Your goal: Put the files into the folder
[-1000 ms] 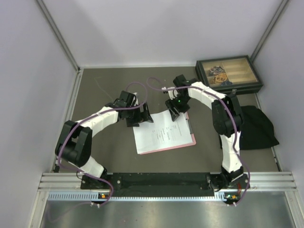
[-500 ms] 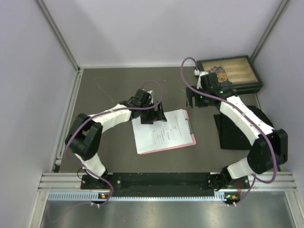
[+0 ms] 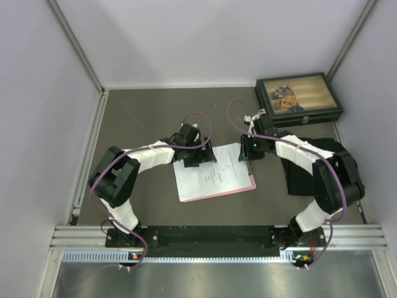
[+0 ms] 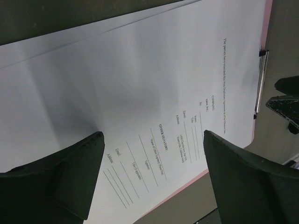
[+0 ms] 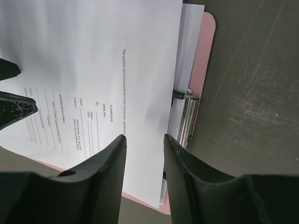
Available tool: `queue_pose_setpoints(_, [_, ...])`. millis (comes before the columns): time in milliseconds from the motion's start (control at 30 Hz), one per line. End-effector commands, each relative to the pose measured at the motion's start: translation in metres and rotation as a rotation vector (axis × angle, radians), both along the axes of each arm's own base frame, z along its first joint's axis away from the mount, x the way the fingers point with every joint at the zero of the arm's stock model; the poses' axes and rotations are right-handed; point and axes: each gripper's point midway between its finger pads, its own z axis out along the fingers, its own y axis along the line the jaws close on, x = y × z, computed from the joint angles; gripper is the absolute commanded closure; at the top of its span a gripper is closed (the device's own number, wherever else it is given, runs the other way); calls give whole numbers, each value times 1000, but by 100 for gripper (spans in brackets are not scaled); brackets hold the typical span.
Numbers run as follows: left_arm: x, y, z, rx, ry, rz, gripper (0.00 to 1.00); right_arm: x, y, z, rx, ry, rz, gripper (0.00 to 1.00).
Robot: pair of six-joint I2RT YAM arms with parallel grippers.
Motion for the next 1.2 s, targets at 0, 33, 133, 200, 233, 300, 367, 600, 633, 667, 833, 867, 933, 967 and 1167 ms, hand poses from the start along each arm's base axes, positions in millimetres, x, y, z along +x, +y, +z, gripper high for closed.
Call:
queue_pose_setpoints(0, [5, -6, 19, -31, -67, 9, 9, 8, 13, 1, 49, -41, 29, 62])
queue_pose_setpoints(33, [5, -6, 20, -31, -69, 7, 9, 8, 12, -3, 39, -33, 29, 62])
queue_pose_setpoints(133, [5, -9, 22, -35, -74, 3, 9, 7, 8, -8, 18, -27, 28, 61])
queue_pose_setpoints(200, [4, -10, 22, -34, -75, 1, 9, 6, 7, -12, 7, -22, 29, 58])
queue_pose_setpoints(233, [4, -10, 24, -33, -79, 1, 9, 6, 6, -13, 3, -17, 30, 58])
queue_pose_setpoints(300, [5, -11, 26, -34, -84, 1, 9, 4, 6, -16, 2, -10, 33, 57])
queue_pose_setpoints(367, [6, -10, 28, -33, -91, 4, 9, 3, 7, -18, 8, -6, 33, 57])
queue_pose_setpoints(600, [6, -8, 26, -10, -90, -4, 9, -1, 12, -22, 38, 14, 44, 60])
queue_pose_setpoints(633, [6, -8, 26, -11, -90, -4, 9, -1, 12, -22, 41, 15, 44, 62])
queue_pose_setpoints(667, [6, -8, 27, -11, -92, -5, 9, -1, 14, -21, 44, 15, 48, 63])
queue_pose_setpoints(833, [7, -9, 30, -11, -100, -8, 9, -3, 16, -13, 39, 5, 54, 78])
queue_pose_setpoints(867, [8, -8, 32, -8, -103, -7, 9, -2, 17, -12, 34, 2, 55, 82])
queue_pose_setpoints(933, [8, -7, 34, -1, -109, -5, 9, -3, 21, -10, 37, 4, 62, 86])
queue_pose_setpoints(967, [9, -6, 34, 4, -111, -7, 8, -4, 22, -10, 39, 7, 66, 90])
queue_pose_setpoints(1167, [9, -4, 35, 19, -116, -5, 8, -8, 26, -8, 53, 16, 61, 87])
